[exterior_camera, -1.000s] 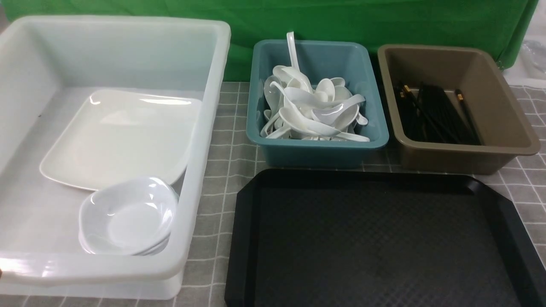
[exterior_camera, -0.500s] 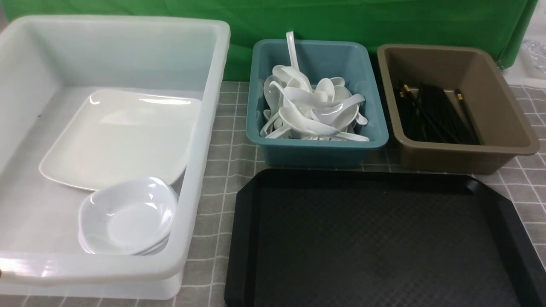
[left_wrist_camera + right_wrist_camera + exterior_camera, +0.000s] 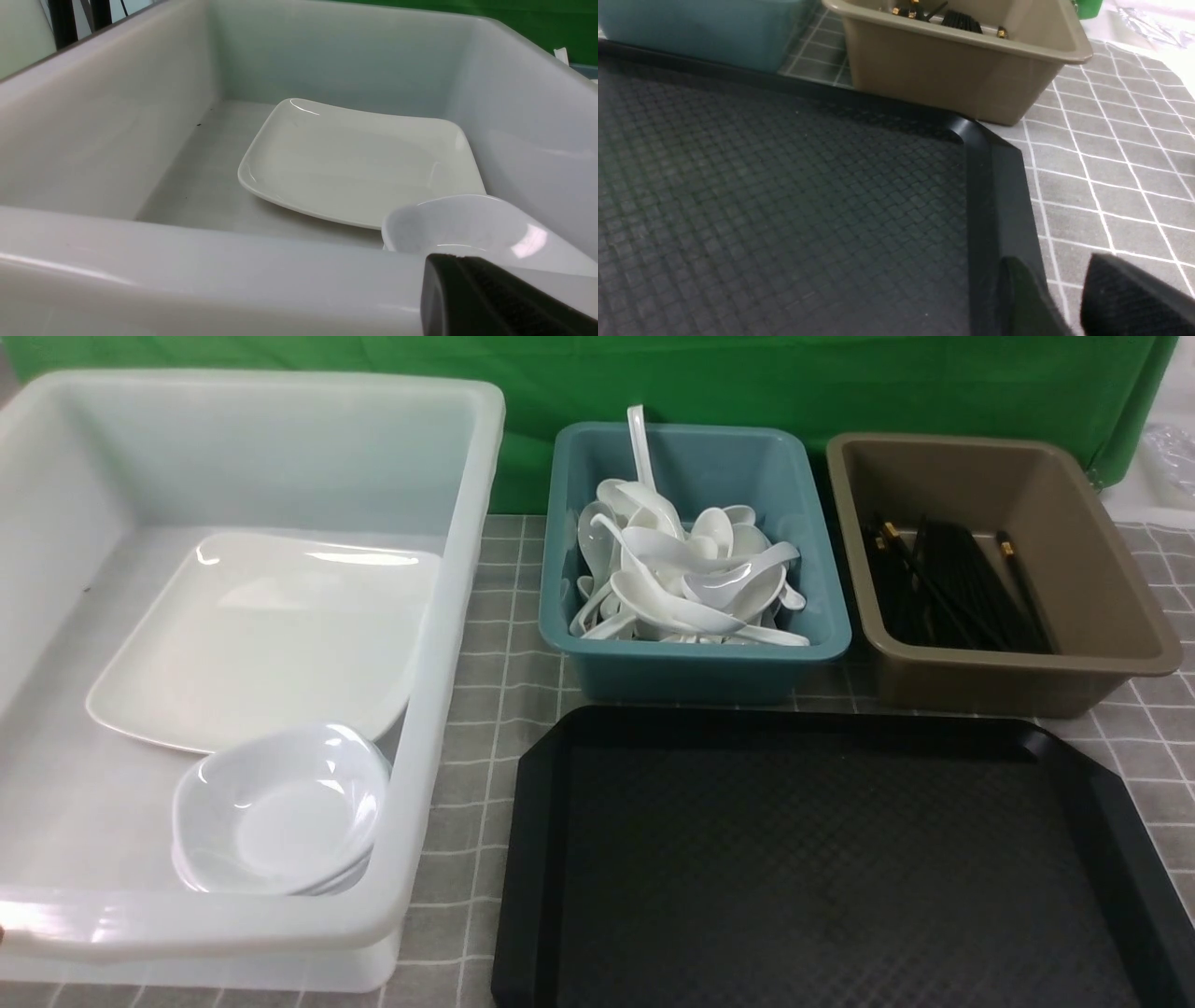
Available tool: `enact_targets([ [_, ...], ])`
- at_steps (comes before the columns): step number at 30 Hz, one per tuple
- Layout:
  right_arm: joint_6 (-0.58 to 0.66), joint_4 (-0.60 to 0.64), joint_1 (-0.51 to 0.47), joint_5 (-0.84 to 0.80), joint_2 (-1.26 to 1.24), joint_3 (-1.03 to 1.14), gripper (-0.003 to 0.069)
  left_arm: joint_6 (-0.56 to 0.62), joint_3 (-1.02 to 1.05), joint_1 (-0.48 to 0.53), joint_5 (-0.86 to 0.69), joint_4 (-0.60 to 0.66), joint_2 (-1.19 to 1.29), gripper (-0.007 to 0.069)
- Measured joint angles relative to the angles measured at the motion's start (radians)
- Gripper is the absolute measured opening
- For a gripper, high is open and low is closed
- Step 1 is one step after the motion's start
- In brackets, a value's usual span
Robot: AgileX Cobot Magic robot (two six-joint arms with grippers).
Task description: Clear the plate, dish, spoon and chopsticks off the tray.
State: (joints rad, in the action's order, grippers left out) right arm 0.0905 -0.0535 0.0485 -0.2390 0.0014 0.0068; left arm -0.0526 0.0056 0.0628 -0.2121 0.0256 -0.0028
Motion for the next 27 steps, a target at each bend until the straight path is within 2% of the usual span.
enact_targets([
  [27, -0.02, -0.001, 0.0, -0.001, 0.0, 0.0, 0.0237, 0.005, 0.0, 0.0, 0.0, 0.0, 0.0, 0.002],
])
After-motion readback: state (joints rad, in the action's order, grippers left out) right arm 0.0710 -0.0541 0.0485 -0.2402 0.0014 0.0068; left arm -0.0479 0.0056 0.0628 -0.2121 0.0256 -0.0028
